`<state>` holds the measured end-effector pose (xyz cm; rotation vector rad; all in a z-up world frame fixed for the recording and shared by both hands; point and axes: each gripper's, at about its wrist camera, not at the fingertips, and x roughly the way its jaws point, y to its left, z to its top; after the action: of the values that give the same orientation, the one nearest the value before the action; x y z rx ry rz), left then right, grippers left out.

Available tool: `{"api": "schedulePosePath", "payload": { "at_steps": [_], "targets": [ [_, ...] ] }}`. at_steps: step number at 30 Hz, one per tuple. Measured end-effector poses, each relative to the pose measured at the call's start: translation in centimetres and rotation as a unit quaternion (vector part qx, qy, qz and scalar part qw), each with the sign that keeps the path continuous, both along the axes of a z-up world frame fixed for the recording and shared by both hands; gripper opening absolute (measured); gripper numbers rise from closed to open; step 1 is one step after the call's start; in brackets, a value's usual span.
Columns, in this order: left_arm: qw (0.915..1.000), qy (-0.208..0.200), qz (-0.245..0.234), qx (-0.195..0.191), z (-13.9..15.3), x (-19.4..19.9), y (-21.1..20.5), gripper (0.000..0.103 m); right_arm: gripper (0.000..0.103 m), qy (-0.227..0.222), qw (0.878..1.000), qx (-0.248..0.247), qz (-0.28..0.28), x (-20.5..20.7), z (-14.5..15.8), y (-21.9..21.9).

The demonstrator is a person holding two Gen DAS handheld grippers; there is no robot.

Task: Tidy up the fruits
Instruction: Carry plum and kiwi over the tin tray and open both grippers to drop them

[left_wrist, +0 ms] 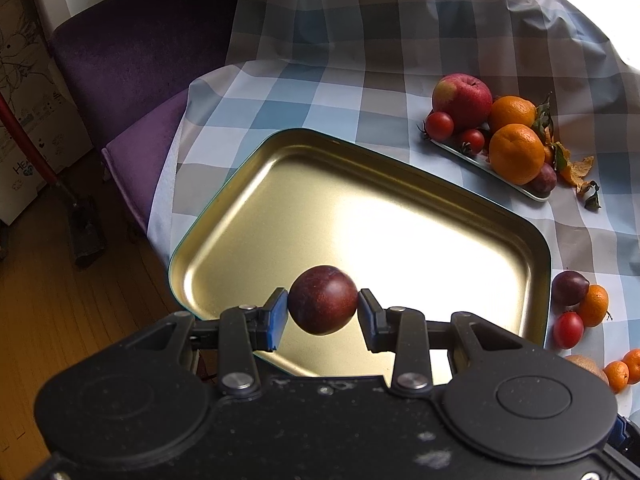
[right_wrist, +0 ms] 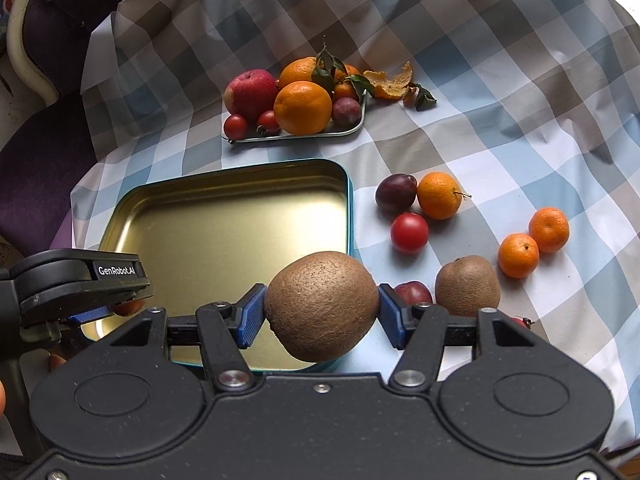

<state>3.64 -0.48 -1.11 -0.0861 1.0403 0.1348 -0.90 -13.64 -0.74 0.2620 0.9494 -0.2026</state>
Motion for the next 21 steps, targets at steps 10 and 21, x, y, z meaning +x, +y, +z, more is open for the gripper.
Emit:
{"api": "schedulePosePath", "payload": {
  "at_steps": [10, 21],
  "targets": [
    [1.0000, 0.005, 0.003, -0.004, -0.6, 0.9, 1.4, 0.037, 0.063, 0.017, 0.999, -0.008, 0.030, 1.2, -1.2, 2.3],
    [1.0000, -0.006, 0.004, -0.007, -0.3, 0.9, 2.0, 0.048, 0.063, 0.039, 0.998, 0.012, 0.054, 2.0, -1.8, 2.6]
  ]
}}
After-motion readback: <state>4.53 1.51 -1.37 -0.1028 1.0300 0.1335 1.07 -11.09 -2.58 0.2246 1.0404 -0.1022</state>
